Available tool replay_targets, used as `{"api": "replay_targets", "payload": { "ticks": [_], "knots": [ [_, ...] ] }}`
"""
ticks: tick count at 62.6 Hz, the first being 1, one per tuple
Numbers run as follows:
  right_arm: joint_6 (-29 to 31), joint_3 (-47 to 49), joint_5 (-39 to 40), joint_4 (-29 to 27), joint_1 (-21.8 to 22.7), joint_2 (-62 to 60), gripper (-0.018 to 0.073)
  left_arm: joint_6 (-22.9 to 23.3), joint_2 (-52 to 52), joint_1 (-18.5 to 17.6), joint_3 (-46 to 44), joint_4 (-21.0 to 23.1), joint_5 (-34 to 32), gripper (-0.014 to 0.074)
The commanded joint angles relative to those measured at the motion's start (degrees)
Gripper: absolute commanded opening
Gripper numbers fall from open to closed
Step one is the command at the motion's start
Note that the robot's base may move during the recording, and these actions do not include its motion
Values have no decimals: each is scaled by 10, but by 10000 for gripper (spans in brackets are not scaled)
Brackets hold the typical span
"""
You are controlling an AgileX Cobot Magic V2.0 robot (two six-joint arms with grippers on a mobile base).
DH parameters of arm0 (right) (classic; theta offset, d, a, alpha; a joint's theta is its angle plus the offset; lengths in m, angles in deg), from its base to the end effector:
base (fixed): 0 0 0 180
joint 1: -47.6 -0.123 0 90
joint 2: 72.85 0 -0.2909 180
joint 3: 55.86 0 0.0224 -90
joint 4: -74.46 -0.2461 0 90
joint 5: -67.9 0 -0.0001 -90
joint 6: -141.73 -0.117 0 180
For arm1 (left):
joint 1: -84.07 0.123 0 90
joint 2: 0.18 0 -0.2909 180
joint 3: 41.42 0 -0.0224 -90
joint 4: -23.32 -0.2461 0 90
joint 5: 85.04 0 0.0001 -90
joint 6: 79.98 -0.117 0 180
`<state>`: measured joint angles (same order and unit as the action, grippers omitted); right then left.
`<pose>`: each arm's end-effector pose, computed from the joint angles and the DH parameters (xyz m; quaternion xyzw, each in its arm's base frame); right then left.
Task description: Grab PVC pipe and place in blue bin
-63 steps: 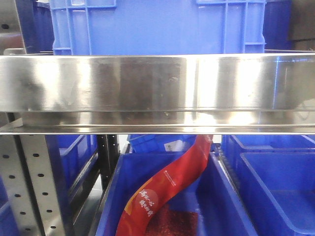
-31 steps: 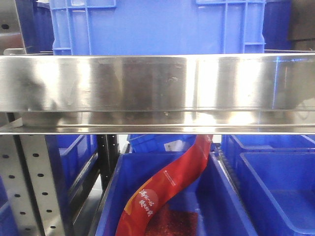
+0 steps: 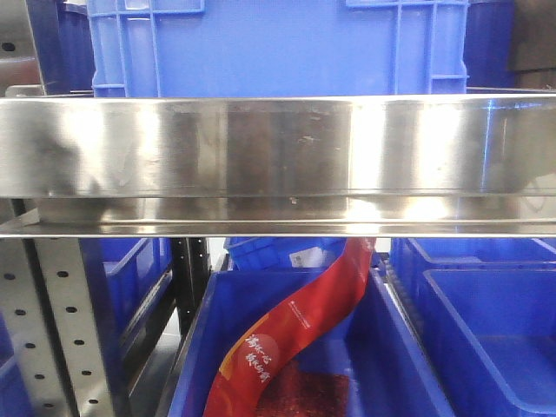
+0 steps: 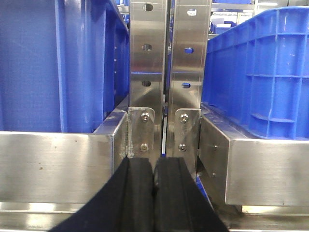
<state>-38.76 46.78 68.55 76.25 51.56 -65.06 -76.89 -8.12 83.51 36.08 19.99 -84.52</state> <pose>0.0714 -0.0049 0.2167 0.0155 0.6722 -0.0338 0.7394 0.0721 -0.0006 0.2132 0.0046 0.6817 -0.0019 0.7316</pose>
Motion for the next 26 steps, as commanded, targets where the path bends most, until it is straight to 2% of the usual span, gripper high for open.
{"api": "replay_targets", "payload": {
  "ticks": [1, 26],
  "knots": [
    [2, 0, 11, -2, 4, -2, -169, -3, 3, 2, -1, 4, -15, -111],
    [2, 0, 11, -2, 4, -2, -169, -3, 3, 2, -1, 4, -15, -111]
  ]
}}
